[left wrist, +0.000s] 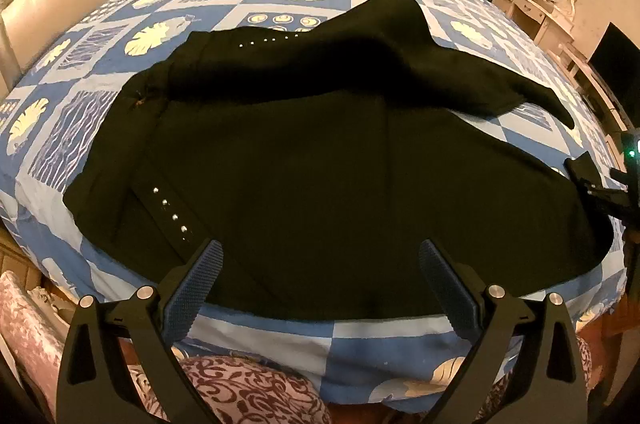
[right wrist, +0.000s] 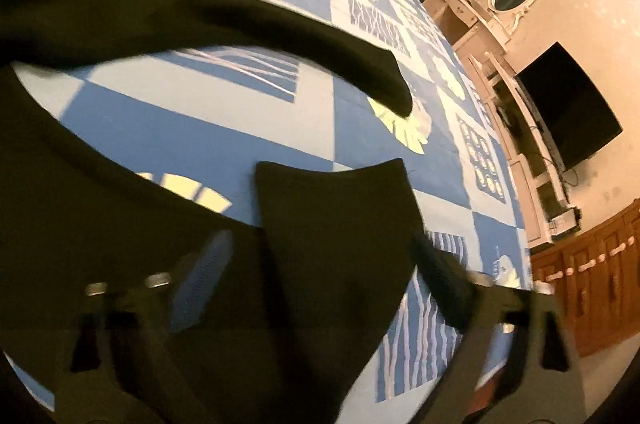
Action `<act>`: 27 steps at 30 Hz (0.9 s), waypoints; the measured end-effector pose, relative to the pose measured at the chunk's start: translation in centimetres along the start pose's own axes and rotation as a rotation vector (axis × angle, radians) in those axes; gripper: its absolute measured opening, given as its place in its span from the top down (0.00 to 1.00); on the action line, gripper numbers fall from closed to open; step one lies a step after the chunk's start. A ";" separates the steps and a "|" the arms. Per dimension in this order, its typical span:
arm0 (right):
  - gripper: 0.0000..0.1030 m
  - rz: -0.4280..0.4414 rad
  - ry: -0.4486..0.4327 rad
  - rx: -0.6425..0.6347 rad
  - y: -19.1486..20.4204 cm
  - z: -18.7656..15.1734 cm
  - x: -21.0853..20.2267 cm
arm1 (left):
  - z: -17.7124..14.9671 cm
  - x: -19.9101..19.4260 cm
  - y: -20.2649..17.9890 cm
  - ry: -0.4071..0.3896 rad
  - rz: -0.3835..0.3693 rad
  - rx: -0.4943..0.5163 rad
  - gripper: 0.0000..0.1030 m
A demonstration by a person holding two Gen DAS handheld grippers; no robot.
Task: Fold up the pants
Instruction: 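Grasp the black trouser leg cuff with the right gripper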
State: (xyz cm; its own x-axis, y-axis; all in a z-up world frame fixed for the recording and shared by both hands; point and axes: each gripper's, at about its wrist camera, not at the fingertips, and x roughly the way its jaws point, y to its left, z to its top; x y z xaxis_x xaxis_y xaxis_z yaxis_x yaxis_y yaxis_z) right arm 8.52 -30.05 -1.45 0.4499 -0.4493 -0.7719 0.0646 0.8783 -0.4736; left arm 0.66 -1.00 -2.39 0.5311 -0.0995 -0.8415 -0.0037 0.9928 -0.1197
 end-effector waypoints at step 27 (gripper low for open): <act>0.40 0.226 -0.043 0.414 -14.3 -8.6 -0.5 | -0.2 1.0 0.4 0.034 0.001 0.000 0.05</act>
State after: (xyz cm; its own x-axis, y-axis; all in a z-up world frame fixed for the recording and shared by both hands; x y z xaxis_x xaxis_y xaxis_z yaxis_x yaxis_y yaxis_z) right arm -0.24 -43.83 2.05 0.5293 -0.2402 -0.8137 0.3072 0.9483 -0.0801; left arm 0.97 -0.69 -3.39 0.5017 -0.1007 -0.8591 -0.0045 0.9929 -0.1190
